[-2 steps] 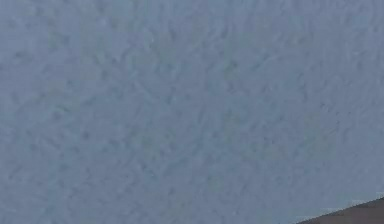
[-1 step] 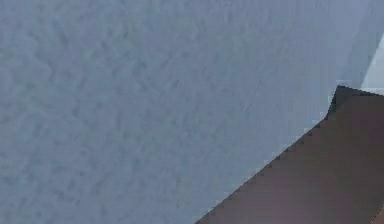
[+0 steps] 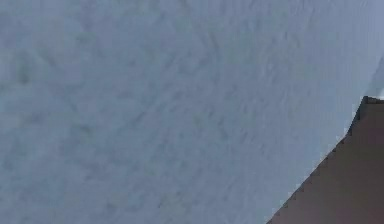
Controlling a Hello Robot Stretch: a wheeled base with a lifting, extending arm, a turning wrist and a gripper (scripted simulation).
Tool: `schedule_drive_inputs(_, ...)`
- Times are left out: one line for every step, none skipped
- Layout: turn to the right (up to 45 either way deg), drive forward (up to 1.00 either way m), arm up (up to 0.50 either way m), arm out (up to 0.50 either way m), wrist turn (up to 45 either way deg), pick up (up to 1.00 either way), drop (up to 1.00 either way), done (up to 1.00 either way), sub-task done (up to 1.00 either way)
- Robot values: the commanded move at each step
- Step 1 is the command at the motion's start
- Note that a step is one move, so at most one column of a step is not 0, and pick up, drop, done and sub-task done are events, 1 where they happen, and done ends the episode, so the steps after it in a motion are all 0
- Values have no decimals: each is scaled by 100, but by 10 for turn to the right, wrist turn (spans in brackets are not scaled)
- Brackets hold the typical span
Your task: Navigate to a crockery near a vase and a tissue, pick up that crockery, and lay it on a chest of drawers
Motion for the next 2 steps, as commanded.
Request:
schedule_drive_inputs(450, 0, 0, 0, 0, 0, 0, 0, 0)
schedule_drive_inputs(210, 0, 0, 0, 0, 0, 0, 0, 0)
